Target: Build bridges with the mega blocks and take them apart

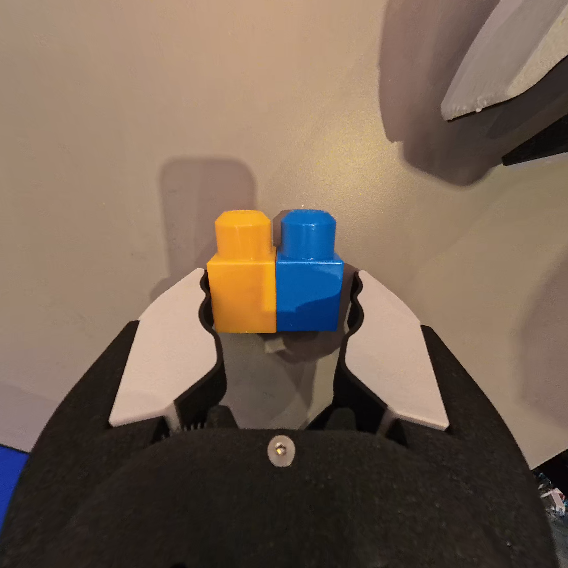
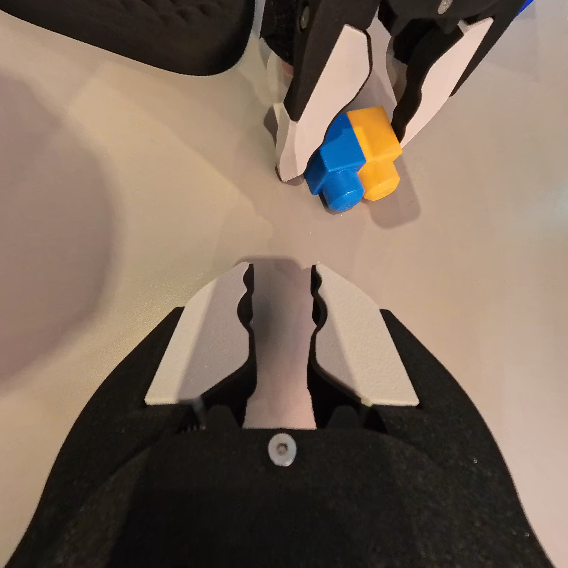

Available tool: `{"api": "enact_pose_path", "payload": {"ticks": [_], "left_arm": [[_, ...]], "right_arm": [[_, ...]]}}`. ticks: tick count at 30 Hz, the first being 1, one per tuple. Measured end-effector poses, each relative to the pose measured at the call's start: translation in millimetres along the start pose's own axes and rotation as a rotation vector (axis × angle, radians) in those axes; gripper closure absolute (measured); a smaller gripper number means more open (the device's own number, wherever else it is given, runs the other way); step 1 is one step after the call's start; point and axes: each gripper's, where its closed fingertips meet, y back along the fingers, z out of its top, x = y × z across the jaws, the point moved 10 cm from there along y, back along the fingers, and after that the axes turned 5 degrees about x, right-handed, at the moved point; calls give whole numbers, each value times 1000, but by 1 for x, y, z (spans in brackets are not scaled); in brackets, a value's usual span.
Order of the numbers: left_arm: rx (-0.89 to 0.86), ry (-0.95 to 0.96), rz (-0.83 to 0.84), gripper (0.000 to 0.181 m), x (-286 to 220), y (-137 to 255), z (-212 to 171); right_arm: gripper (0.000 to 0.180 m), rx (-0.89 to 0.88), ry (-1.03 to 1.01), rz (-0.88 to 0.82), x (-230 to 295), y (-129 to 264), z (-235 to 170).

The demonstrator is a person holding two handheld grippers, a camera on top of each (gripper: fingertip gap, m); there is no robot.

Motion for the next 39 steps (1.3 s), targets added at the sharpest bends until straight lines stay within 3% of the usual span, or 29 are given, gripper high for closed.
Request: {"api": "enact_pose_path", "payload": {"ticks": [10, 13, 27, 34, 39], "left_arm": [[2, -3, 0, 95, 1, 0, 0], [-4, 1, 0, 106, 3, 1, -1], [-18, 14, 1, 106, 3, 1, -2], [-95, 37, 2, 106, 5, 6, -7], [-263, 108, -60, 106, 7, 19, -11]], "right_arm": [[145, 2, 2, 4, 0, 0, 0], [145, 2, 2, 5, 0, 0, 0], [145, 1, 3, 3, 1, 0, 1], [145, -16, 0, -3, 0, 2, 2], [145, -97, -75, -64, -14, 27, 1]]}}
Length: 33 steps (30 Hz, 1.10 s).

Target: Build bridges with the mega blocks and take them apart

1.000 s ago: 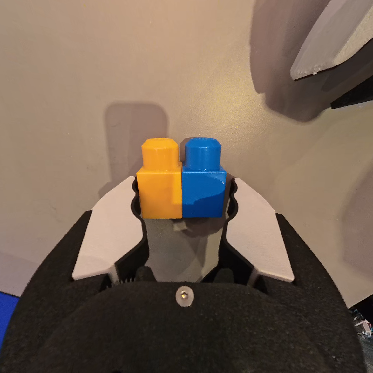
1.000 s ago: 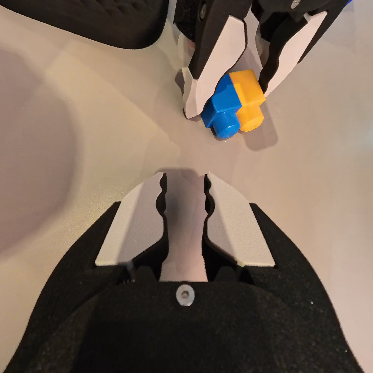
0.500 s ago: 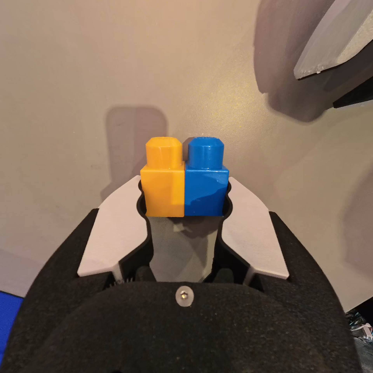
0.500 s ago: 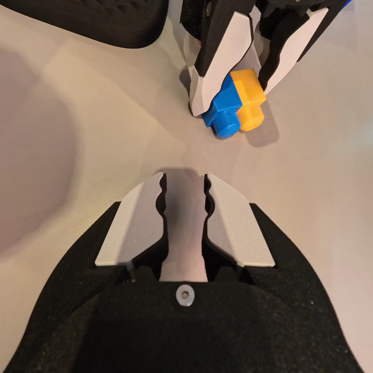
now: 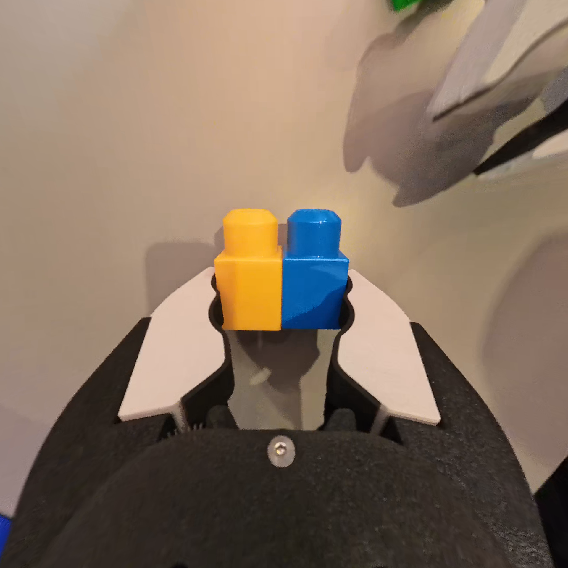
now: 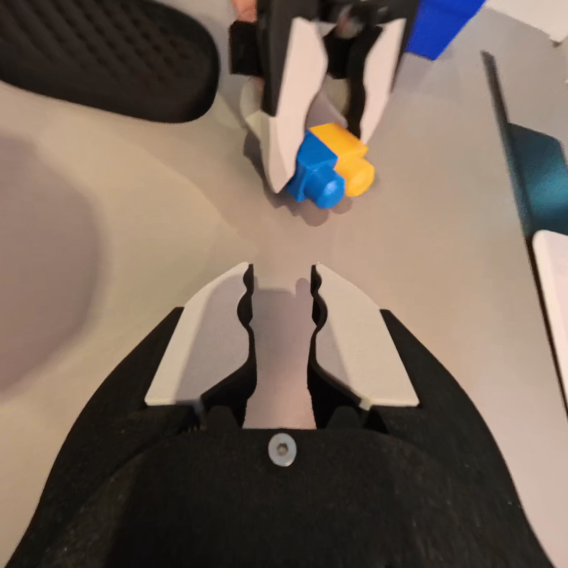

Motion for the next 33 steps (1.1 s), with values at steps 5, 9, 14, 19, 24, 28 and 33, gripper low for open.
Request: {"api": "enact_pose_path", "payload": {"ticks": [5, 9, 14, 19, 24, 28, 33], "left_arm": [[-273, 81, -40, 106, 3, 17, 0], [-542, 123, -115, 106, 2, 35, 4], [-737, 96, -97, 107, 5, 44, 14], [-811, 32, -8, 107, 8, 56, 40], [-857, -24, -11, 107, 3, 66, 69], [-886, -63, -18, 107, 0, 68, 85], [-907, -76, -32, 106, 3, 66, 95]], "right_arm": [[141, 67, -139, -127, -33, 57, -21], [139, 243, -270, -132, -41, 91, -58], [133, 304, -318, -130, -41, 78, -79], [131, 361, -356, -150, -43, 51, -75], [140, 399, -438, -133, -45, 41, -80], [145, 404, -481, -129, -49, 35, -84], [146, 419, -491, -123, -49, 31, -87]]}}
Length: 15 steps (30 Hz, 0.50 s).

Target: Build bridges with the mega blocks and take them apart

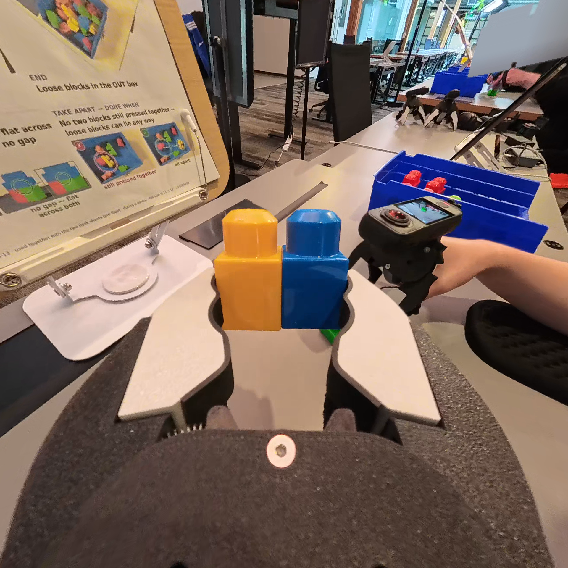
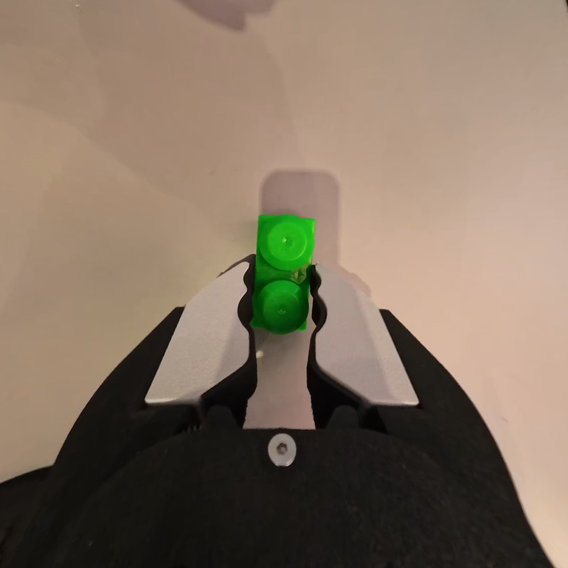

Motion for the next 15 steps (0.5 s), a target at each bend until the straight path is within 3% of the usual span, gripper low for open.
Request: {"api": "enact_pose_path", "payload": {"ticks": [7, 15], "left_arm": [[-81, -35, 54, 107, 8, 4, -10], [-143, -119, 167, 107, 7, 9, -9]], "right_arm": [[146, -151, -104, 85, -6, 22, 4], [146, -568, -411, 268, -22, 122, 43]]}}
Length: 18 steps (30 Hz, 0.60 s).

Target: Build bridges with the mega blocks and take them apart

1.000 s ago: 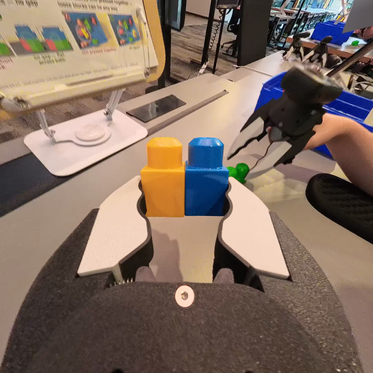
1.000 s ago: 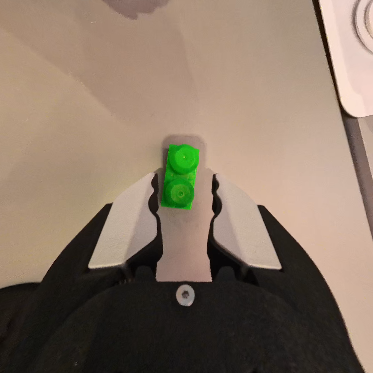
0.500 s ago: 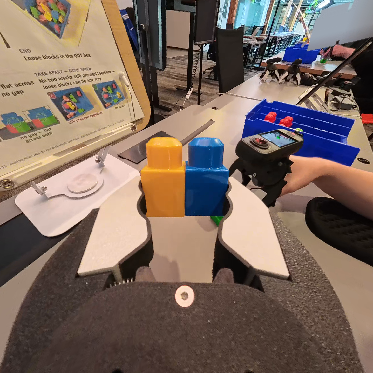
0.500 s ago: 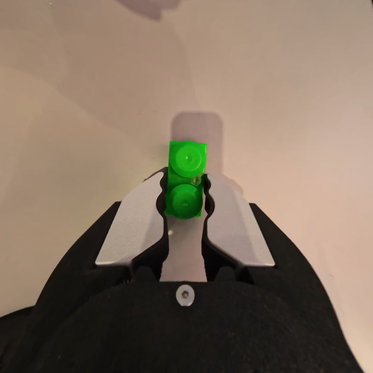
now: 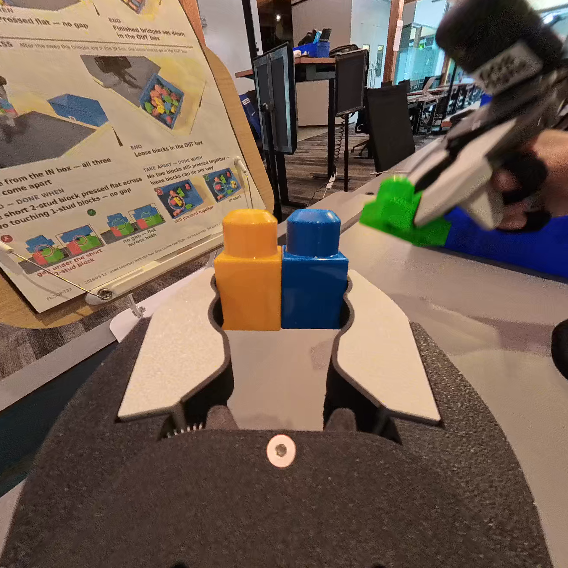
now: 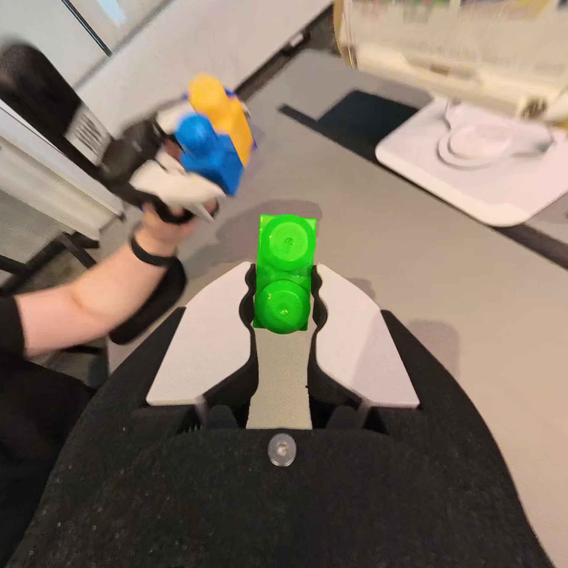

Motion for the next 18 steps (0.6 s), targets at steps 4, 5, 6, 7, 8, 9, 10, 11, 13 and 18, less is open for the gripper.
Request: {"api": "enact_pose_path", "payload": {"ticks": [4, 5, 6, 7, 8, 9, 10, 11, 13, 18], "left_arm": [[-14, -17, 38, 107, -2, 4, 3], [-14, -28, 51, 107, -3, 5, 3], [-11, -39, 57, 107, -4, 6, 4], [-8, -49, 65, 107, -5, 7, 4], [-8, -60, 79, 107, -6, 8, 4], [-6, -67, 91, 107, -7, 9, 4], [-1, -69, 100, 107, -7, 11, 4], [2, -71, 111, 107, -8, 12, 4], [2, -68, 123, 107, -7, 14, 4], [-26, -47, 99, 107, -9, 15, 13]], "right_arm": [[146, -41, 23, 25, 43, 4, 63], [146, -30, 28, 25, 54, 0, 77], [146, -11, 29, 21, 64, -6, 89], [146, 15, 28, 7, 72, -12, 99], [146, 44, 27, -23, 78, -19, 107], [146, 72, 24, -46, 83, -26, 112], [146, 98, 12, -63, 87, -33, 116], [146, 121, 5, -83, 90, -38, 119], [146, 144, -15, -133, 92, -46, 121], [146, 187, -98, -128, 95, -61, 122]]}}
